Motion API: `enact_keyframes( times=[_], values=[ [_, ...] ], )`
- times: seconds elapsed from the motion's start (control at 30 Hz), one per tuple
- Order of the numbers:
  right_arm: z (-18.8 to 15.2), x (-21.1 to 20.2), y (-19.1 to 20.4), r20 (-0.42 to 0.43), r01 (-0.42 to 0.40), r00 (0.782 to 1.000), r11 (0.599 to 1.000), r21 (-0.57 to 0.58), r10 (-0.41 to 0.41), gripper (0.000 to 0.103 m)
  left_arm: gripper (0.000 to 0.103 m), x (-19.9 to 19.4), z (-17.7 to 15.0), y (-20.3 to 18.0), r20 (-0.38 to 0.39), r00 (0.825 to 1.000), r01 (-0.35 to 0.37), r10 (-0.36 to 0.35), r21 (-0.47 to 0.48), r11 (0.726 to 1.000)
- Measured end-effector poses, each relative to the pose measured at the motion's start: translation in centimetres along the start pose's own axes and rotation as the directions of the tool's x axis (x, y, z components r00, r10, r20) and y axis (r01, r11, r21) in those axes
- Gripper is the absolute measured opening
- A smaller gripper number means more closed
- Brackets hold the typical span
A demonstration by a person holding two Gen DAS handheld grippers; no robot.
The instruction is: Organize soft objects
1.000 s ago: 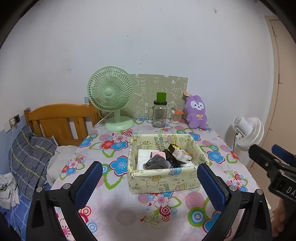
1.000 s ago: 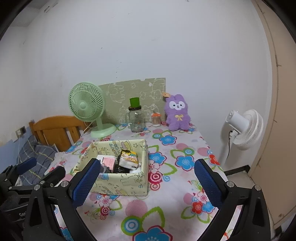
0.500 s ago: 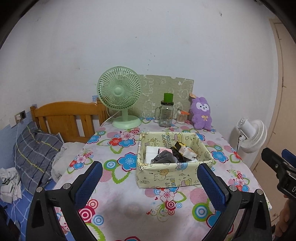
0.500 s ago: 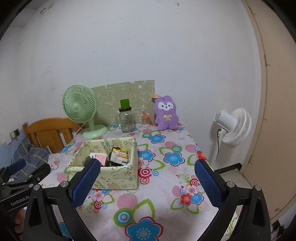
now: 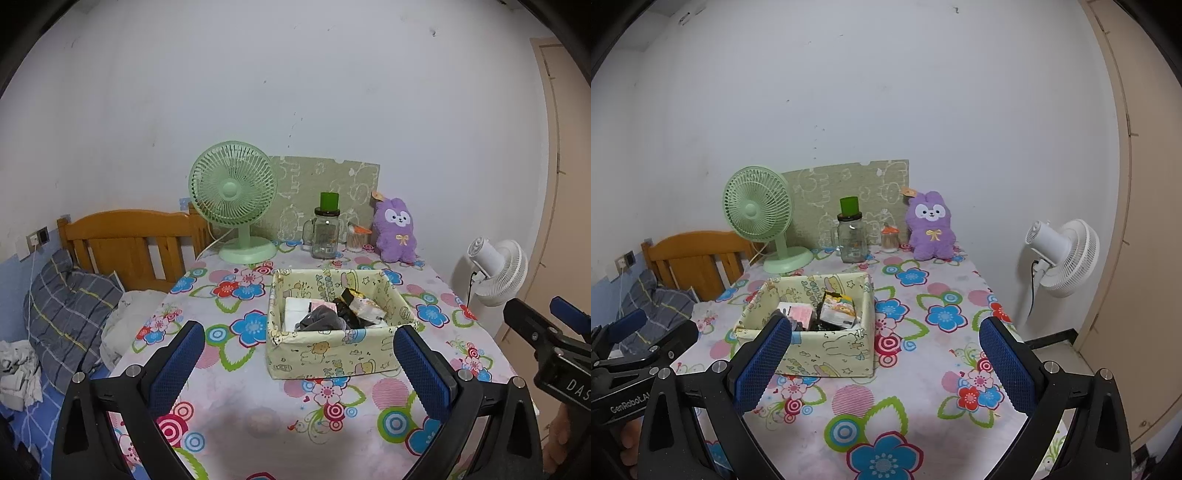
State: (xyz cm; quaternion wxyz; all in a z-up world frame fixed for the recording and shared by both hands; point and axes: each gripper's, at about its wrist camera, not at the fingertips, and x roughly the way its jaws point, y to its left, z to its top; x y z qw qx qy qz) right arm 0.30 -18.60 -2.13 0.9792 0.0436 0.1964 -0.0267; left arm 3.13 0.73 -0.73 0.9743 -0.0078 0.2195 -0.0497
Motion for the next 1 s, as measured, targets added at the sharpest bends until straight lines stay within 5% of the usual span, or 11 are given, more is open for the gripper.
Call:
enact_keyframes(
  times=[1.0],
  values=[
    [-0.08,-0.04,-0.06,0.001,-0.007,1.0,1.0,0.006,0.007,0.103,0.103,-0.45,0.27,-0.34,0.008,1.0,0.013,-0.013,0.002,1.0]
  ],
)
